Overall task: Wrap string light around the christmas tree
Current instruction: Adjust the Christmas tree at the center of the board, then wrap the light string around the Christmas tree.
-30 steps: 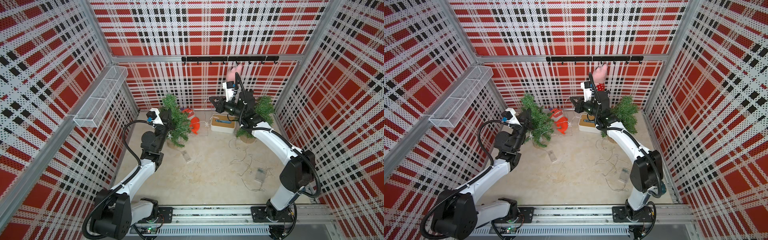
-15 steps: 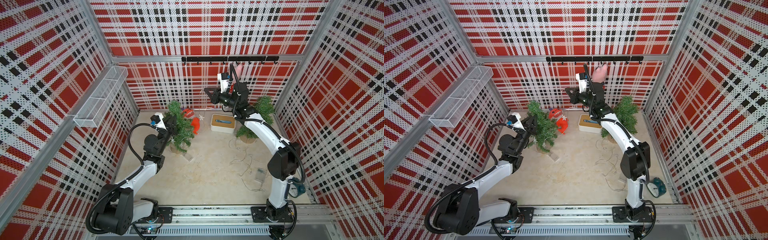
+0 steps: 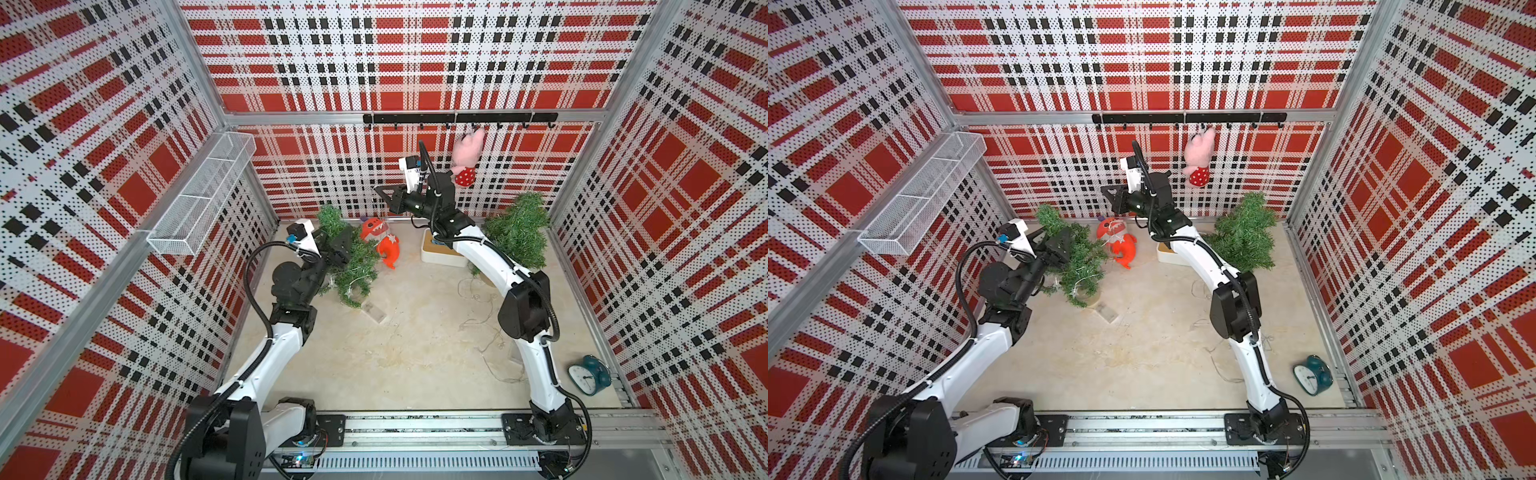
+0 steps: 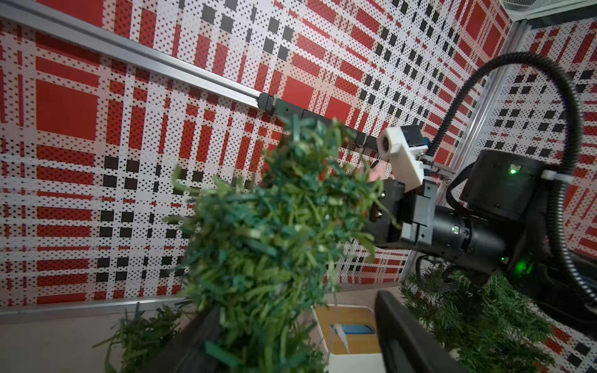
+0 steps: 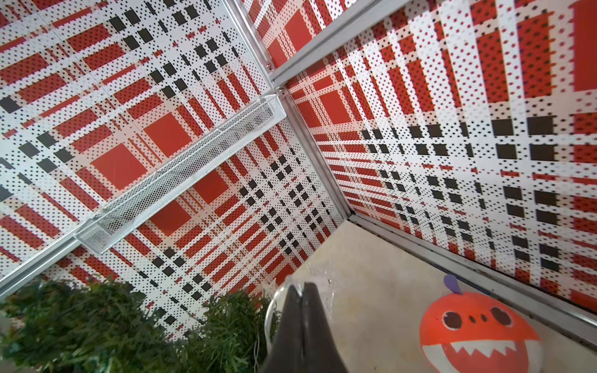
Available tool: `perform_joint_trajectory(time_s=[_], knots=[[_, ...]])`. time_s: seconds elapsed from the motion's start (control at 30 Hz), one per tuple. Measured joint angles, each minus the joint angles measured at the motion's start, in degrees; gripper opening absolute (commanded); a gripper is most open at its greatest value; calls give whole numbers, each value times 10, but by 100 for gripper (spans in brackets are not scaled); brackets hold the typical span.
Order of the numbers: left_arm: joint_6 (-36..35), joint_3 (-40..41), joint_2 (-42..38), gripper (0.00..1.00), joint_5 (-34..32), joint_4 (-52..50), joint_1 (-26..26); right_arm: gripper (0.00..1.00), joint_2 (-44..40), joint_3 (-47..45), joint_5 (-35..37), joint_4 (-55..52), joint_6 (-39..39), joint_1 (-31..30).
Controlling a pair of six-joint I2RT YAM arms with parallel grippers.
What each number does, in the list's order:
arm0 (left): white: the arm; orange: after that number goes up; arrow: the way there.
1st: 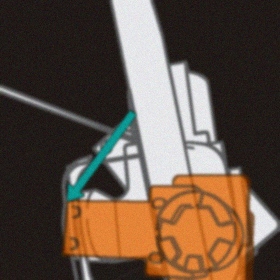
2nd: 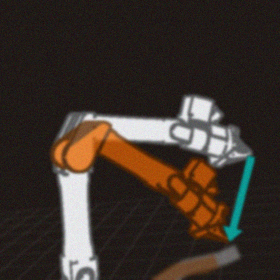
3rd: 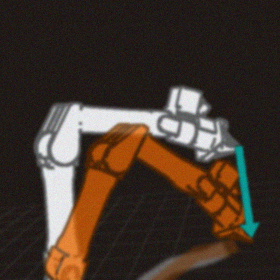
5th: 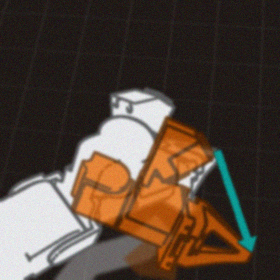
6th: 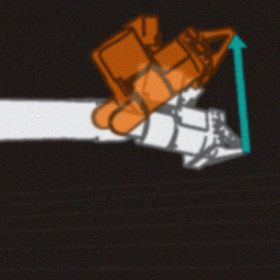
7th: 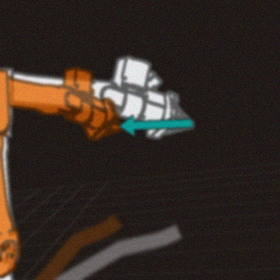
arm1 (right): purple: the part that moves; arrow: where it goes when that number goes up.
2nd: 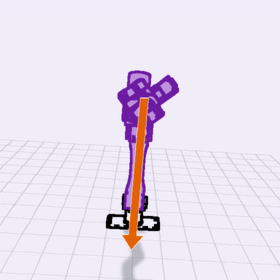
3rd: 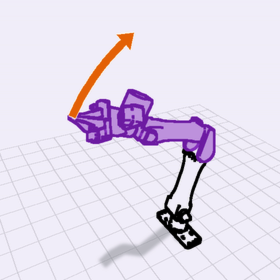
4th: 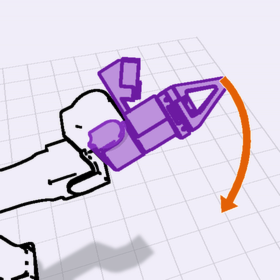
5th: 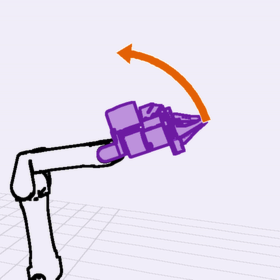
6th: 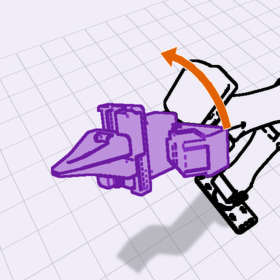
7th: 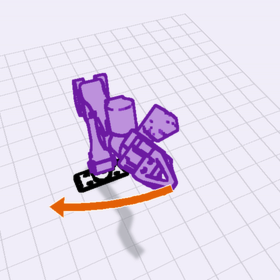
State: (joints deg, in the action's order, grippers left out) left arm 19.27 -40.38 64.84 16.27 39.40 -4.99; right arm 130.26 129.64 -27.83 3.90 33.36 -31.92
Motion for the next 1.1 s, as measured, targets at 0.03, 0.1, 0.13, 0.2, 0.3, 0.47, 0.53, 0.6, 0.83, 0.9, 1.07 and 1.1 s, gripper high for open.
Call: perform_joint_trajectory(time_s=[0.03, 0.1, 0.13, 0.2, 0.3, 0.47, 0.53, 0.6, 0.83, 0.9, 1.07, 1.1], knots=[[2, -7, -7, 79, 8, -15, 10, 0, 5, 8, 0, 6, 6, -1], [7, -21, -20, 79, 24, -41, 30, 0, 13, 22, 2, 17, 17, -2], [12, -31, -28, 79, 33, -58, 44, 0, 18, 30, 3, 22, 24, -3], [22, -54, -39, 79, 52, -87, 70, 0, 31, 54, 6, 34, 36, -6], [39, -91, -50, 78, 85, -115, 106, 0, 58, 99, 11, 52, 52, -9], [62, -139, -49, 76, 136, -139, 144, 0, 83, 123, 22, 72, 64, -21], [63, -160, -40, 74, 153, -150, 157, 0, 90, 123, 22, 78, 66, -28], [62, -188, -16, 75, 163, -159, 177, 0, 96, 123, 22, 83, 66, -34], [-21, -328, 137, 79, 163, -274, 143, 0, 99, 123, 22, 97, 57, -52], [-33, -345, 171, 80, 168, -300, 127, 0, 99, 124, 22, 97, 53, -56], [-49, -393, 223, 80, 187, -334, 103, 0, 108, 141, 24, 99, 47, -67], [-51, -400, 230, 79, 191, -338, 100, 0, 109, 143, 24, 99, 45, -69]])
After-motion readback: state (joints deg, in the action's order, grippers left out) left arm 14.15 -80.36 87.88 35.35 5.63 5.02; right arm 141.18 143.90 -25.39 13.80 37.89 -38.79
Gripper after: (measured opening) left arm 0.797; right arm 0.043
